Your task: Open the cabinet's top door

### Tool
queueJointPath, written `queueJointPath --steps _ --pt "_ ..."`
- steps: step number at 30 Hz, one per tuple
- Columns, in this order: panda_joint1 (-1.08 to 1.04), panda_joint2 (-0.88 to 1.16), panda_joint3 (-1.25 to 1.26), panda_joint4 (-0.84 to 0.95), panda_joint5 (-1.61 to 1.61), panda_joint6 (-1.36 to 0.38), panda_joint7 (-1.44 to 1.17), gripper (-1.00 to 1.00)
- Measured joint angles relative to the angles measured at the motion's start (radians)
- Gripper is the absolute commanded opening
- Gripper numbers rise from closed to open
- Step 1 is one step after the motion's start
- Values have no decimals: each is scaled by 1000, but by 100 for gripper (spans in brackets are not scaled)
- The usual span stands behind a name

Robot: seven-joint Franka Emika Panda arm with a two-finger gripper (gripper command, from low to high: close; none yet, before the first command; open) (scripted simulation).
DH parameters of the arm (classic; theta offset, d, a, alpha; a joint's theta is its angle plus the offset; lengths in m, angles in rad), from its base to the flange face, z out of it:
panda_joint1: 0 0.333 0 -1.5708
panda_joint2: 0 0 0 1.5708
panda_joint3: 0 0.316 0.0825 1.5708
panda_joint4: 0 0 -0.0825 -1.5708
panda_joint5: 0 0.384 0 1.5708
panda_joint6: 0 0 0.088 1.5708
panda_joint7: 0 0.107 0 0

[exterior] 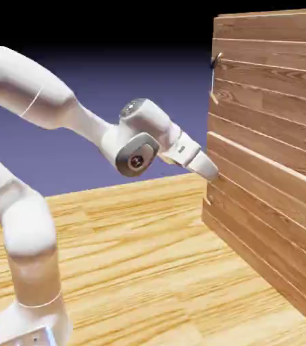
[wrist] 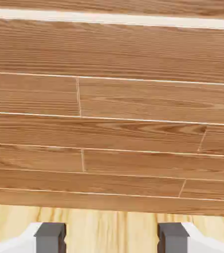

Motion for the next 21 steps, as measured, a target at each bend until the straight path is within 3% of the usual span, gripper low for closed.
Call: queueJointPath --steps 21 --pt "-427 -93 457 392 913 99 361 0"
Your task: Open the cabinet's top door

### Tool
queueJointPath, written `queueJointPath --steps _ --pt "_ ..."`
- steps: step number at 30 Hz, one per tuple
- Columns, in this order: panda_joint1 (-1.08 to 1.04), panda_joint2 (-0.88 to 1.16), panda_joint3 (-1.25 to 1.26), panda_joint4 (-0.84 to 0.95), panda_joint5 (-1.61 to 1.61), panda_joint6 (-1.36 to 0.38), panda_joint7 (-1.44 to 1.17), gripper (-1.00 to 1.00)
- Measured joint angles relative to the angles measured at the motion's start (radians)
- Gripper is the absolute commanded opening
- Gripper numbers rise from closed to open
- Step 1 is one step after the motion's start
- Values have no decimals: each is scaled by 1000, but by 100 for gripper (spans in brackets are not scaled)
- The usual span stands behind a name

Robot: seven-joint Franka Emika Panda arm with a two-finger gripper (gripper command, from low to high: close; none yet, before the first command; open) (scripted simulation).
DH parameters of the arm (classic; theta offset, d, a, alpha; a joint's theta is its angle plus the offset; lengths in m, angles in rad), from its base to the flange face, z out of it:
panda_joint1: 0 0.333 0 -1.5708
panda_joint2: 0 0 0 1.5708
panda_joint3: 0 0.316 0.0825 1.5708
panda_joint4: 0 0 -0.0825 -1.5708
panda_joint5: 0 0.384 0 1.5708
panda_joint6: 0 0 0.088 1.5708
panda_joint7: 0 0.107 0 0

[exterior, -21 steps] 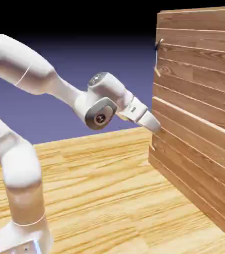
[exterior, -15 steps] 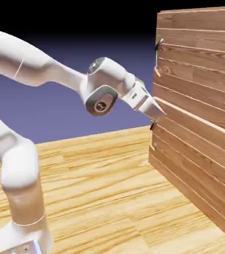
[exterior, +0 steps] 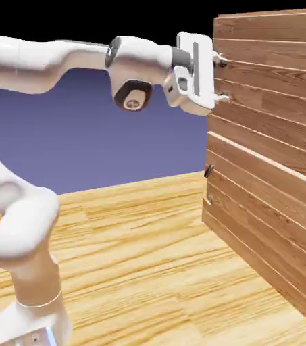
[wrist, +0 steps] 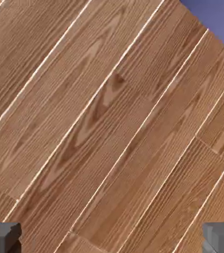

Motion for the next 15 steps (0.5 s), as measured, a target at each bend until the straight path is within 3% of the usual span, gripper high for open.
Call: queueJointPath --steps 15 --pt "-305 -67 327 280 652 70 258 0"
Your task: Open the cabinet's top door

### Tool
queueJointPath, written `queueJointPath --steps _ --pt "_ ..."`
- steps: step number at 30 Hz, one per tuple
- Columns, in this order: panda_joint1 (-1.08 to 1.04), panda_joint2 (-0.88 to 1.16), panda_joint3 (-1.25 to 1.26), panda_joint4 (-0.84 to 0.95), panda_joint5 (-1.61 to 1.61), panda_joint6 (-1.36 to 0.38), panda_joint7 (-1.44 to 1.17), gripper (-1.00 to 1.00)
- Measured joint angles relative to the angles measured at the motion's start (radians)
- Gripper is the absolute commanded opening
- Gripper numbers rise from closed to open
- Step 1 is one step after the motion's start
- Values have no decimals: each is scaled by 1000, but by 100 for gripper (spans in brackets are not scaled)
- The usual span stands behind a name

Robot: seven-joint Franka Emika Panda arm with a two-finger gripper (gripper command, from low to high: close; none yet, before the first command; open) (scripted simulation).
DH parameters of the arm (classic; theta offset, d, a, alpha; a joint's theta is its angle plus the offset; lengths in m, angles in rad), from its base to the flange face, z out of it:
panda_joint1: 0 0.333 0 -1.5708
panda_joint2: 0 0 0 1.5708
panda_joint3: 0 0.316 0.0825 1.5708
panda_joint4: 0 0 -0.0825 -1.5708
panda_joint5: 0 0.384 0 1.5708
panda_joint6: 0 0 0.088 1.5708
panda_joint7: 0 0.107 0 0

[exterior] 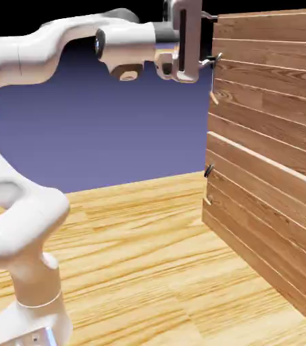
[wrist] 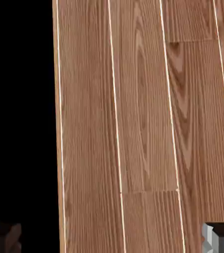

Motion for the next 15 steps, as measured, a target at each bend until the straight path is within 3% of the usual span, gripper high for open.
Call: queueJointPath --steps 15 --pt "-305 -67 327 280 652 70 258 0"
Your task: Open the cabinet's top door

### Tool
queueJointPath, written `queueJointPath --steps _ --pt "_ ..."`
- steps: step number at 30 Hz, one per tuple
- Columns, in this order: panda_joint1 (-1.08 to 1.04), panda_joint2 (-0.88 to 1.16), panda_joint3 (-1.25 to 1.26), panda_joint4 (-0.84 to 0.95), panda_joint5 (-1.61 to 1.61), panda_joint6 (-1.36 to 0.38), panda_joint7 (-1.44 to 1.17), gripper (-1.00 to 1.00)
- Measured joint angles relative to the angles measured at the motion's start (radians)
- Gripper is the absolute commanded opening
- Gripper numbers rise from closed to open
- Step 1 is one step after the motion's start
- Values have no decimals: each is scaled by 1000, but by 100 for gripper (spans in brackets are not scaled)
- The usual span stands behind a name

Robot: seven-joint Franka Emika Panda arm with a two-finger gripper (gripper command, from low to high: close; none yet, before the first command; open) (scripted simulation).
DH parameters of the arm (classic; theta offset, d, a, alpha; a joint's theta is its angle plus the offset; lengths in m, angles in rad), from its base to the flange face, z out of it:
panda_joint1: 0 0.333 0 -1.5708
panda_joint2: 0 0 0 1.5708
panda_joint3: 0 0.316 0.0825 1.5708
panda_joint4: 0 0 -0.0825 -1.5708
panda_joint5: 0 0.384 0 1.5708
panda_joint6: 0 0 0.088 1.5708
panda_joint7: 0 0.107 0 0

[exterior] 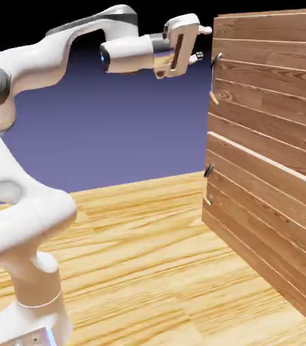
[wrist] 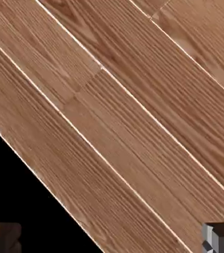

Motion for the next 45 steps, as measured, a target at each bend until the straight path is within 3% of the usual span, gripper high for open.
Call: queueJointPath --steps 13,18,19,21,33,45 --pt "-265 -57 283 243 562 61 223 0" --pt "-446 -40 404 398 561 79 209 0" --pt "-480 -37 427 427 562 82 207 -100" --pt "-480 -37 427 427 562 82 207 -100" --pt "-48 57 158 36 561 -121 91 -100" --pt "387 139 -154 -225 550 -230 -68 -100"
